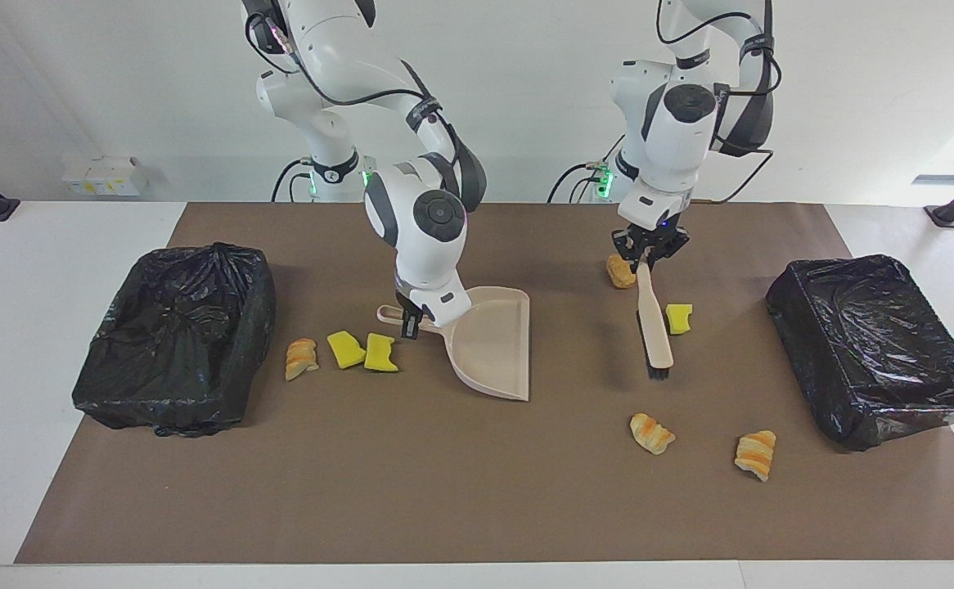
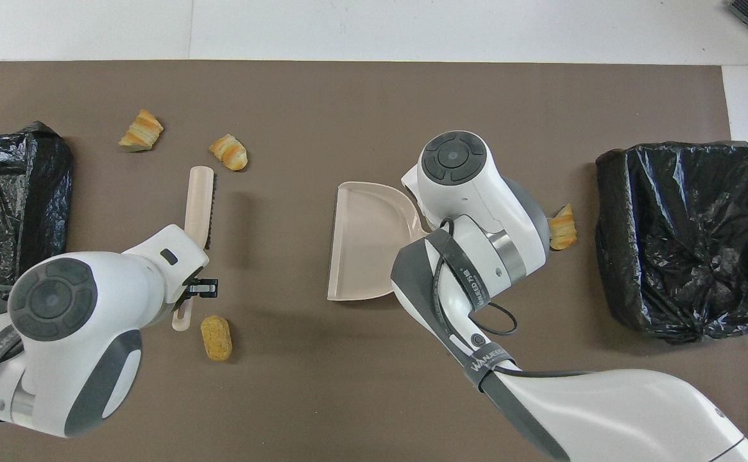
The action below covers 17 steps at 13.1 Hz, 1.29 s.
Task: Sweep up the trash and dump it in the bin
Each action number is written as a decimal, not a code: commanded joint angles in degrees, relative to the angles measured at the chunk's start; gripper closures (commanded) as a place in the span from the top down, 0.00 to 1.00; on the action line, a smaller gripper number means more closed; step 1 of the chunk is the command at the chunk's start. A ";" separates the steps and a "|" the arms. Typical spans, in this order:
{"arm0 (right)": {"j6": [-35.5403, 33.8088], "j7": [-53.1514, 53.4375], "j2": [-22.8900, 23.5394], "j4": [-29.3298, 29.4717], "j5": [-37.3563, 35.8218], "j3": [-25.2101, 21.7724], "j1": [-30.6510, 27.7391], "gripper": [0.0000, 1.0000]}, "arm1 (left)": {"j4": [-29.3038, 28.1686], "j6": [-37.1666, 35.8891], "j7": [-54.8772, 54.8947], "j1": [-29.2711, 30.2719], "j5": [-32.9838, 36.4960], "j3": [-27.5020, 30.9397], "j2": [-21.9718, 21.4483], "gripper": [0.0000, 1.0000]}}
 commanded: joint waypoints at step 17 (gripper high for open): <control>7.53 1.45 -3.36 -8.22 -1.51 0.51 1.04 0.00 | 32.20 -11.66 57.59 10.40 -2.39 -0.98 29.95 0.00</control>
